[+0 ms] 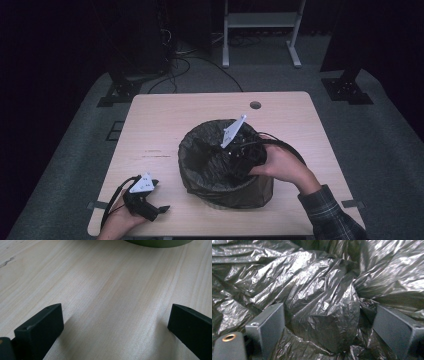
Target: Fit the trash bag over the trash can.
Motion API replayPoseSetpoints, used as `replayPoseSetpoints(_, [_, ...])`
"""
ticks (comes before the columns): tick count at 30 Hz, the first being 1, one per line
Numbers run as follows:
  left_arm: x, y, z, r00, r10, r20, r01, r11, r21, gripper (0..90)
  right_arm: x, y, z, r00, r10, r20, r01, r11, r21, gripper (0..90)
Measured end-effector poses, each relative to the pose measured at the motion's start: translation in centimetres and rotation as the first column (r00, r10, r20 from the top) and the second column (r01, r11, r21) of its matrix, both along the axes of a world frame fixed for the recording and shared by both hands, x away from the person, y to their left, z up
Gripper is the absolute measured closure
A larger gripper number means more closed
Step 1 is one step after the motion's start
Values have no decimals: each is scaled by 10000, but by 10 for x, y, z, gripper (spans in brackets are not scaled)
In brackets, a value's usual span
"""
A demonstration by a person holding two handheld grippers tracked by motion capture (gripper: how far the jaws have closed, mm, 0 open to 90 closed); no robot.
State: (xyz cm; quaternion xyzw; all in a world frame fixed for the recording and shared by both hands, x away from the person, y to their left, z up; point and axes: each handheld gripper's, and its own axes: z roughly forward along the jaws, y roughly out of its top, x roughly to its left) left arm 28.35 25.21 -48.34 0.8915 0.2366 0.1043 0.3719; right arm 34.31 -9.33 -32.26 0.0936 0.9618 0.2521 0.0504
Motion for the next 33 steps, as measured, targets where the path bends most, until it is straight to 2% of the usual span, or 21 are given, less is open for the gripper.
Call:
replayPoseSetpoints(4, [0, 0, 0, 10000, 0, -4, 0, 10000, -6, 0, 0, 2, -1, 9995, -22, -302, 7, 9988, -480, 100])
replayPoseSetpoints(8, [0, 0, 0, 10000, -1, -5, 1, 10000, -6, 0, 1, 2, -2, 9994, -18, -354, -3, 9983, -584, 100])
replayPoseSetpoints(13, [0, 0, 0, 10000, -3, -4, 3, 10000, -6, 0, 0, 2, 3, 9998, -9, -183, 9, 10000, -14, 96])
replayPoseSetpoints(15, [0, 0, 0, 10000, 1, -5, -1, 10000, -8, 0, -1, 1, 9, 9999, -97, -33, 98, 9997, 223, 96])
replayPoseSetpoints(17, [0, 0, 0, 10000, 1, -6, -1, 10000, -8, 0, -1, 0, 19, 9998, -120, 180, 106, 9973, 731, 96])
replayPoseSetpoints(18, [0, 0, 0, 10000, 1, -6, -1, 10000, -8, 0, -1, 0, 19, 9998, -120, 180, 106, 9973, 731, 96])
replayPoseSetpoints(19, [0, 0, 0, 10000, -2, -4, 2, 10000, -3, 0, -2, 1, 28, 9994, -156, 319, 119, 9934, 1143, 96])
replayPoseSetpoints(21, [0, 0, 0, 10000, -2, -6, 2, 10000, -3, 0, -3, 5, 36, 9983, -245, 533, 165, 9894, 1446, 96])
replayPoseSetpoints(24, [0, 0, 0, 10000, -3, -5, 3, 10000, -3, 0, -2, 14, 43, 9987, -219, 459, 135, 9846, 1745, 95])
replayPoseSetpoints(28, [0, 0, 0, 10000, -2, -11, 2, 10000, -10, 0, 3, 26, 40, 9993, -191, 312, 140, 9876, 1564, 95])
replayPoseSetpoints(29, [0, 0, 0, 10000, 1, -11, -1, 10000, -13, 0, 8, 34, 35, 9995, -185, 248, 147, 9897, 1424, 94])
replayPoseSetpoints(32, [0, 0, 0, 10000, -9, -13, 9, 10000, -5, 0, 13, 41, 30, 9995, -310, 52, 301, 9917, 1249, 93])
replayPoseSetpoints(33, [0, 0, 0, 10000, -3, -9, 3, 10000, -8, 0, 19, 46, 24, 9994, -339, 17, 335, 9942, 1023, 93])
